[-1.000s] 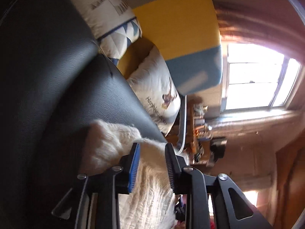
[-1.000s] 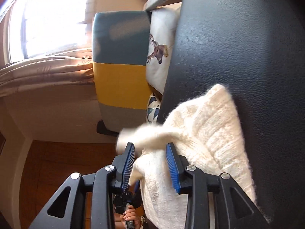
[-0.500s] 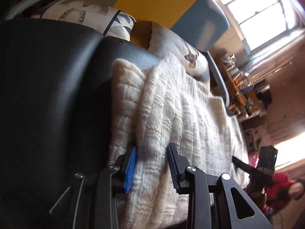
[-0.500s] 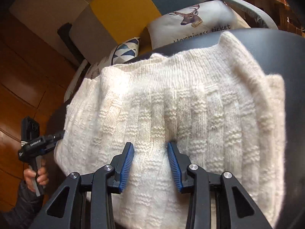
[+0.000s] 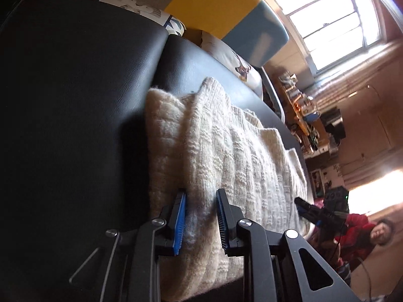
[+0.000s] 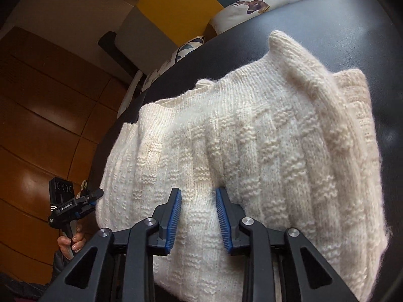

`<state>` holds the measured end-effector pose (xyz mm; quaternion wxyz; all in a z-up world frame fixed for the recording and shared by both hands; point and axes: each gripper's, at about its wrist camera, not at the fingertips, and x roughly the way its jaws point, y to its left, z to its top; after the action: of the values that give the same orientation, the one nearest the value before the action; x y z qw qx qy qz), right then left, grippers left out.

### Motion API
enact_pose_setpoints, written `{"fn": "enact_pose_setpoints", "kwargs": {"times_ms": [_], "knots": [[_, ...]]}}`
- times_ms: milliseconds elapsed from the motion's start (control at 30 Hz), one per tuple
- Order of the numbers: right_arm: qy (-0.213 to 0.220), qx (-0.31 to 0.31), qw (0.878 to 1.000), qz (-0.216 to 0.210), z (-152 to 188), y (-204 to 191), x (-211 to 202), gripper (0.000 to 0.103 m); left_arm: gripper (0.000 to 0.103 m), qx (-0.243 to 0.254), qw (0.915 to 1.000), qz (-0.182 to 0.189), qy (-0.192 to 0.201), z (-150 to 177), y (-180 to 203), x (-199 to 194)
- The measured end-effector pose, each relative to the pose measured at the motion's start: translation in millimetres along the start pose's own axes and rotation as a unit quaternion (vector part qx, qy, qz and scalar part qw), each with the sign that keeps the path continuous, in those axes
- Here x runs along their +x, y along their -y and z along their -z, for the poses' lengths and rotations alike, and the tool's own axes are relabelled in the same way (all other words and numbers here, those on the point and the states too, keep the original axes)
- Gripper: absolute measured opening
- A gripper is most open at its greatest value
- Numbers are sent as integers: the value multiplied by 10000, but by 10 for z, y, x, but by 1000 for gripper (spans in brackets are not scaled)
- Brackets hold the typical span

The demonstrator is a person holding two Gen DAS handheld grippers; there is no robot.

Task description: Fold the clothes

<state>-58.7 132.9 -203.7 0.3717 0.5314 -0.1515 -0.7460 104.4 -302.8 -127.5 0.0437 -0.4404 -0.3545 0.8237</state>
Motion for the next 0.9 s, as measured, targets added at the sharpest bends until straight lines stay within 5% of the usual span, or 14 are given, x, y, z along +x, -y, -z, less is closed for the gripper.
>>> {"fn": "enact_pose_setpoints", "kwargs": {"times_ms": [67, 267, 400, 600, 667, 700, 733, 833, 900], "knots": [[68, -166, 9997, 180, 103, -99, -93, 30, 22, -12, 9998, -18, 193, 25, -35, -175], [167, -1207, 9916, 424, -290, -712, -24, 37, 41, 215, 9979, -105, 603, -342, 65, -340], [2, -1498, 9855, 792, -757, -890, 379, 37, 49, 578, 9977, -186, 307, -541, 273, 3], [-1048, -1786, 9646, 1630, -926, -801, 1033, 37, 49, 1060, 9912, -766, -204, -584, 410, 498], [-1208, -2037, 9535, 1862, -834, -776, 1166, 37, 39, 1188, 9879, -987, -107, -537, 415, 523], [-1190, -2205, 9480, 1961, -789, -784, 1221, 37, 16, 1217, 9863, -1117, -4, -514, 405, 515], [-1103, -2340, 9443, 2035, -748, -792, 1248, 30, 8, 1173, 9861, -1173, 91, -494, 383, 495], [-699, -2235, 9512, 2009, -756, -788, 1148, 5, 6, 895, 9868, -1215, 588, -397, 309, 313], [-514, -1986, 9591, 1950, -806, -723, 1076, 5, 7, 546, 9890, -1202, 669, -353, 183, 249]]}}
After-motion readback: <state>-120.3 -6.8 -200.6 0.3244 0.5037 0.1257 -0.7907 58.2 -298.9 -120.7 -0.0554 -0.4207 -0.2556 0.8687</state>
